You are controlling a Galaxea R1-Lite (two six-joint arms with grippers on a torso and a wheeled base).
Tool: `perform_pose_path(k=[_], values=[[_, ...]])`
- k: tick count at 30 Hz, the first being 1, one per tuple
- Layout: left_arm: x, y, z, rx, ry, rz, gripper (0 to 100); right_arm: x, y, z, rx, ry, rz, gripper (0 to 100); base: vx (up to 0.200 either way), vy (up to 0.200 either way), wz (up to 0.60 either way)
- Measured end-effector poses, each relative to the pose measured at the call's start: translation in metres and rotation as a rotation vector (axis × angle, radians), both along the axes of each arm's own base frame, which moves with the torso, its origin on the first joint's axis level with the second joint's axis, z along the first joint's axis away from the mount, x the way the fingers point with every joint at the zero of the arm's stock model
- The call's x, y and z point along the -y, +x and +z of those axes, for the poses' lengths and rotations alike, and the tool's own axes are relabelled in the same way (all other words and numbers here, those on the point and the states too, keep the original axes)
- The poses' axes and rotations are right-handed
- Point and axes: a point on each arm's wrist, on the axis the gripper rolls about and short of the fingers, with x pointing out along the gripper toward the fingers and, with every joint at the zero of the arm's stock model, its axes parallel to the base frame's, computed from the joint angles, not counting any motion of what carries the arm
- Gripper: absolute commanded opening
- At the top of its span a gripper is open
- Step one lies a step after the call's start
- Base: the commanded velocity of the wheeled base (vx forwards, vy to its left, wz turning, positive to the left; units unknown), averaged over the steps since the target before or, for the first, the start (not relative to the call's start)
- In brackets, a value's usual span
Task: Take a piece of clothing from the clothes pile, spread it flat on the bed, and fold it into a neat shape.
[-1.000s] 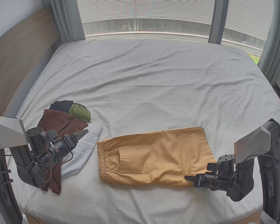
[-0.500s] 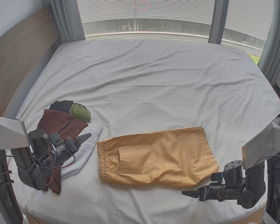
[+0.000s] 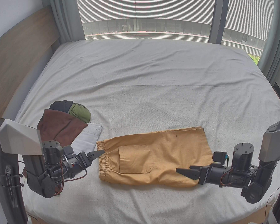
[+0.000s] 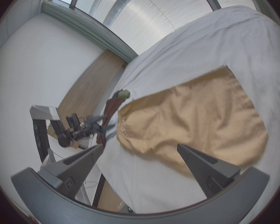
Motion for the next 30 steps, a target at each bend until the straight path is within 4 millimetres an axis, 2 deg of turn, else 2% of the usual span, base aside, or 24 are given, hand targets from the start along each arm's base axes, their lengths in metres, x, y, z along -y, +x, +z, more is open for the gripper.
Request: perform_pose_path(k=[4, 12, 30], values=[[0.007, 0.004, -0.015, -0.023, 0.034, 0.03, 100, -0.005, 0.009, 0.009, 0.047, 0.039, -0.003, 100, 0.0, 0.0, 0.0], [0.022, 0.012, -0.036, -0.039, 0.065, 0.036, 100, -0.007, 0.013, 0.012, 0.061, 0.051, -0.004, 100, 0.0, 0.0, 0.0], [0.046, 0.037, -0.05, 0.016, 0.062, 0.022, 100, -0.007, 0.011, 0.017, 0.074, 0.058, 0.001, 100, 0.0, 0.0, 0.0]])
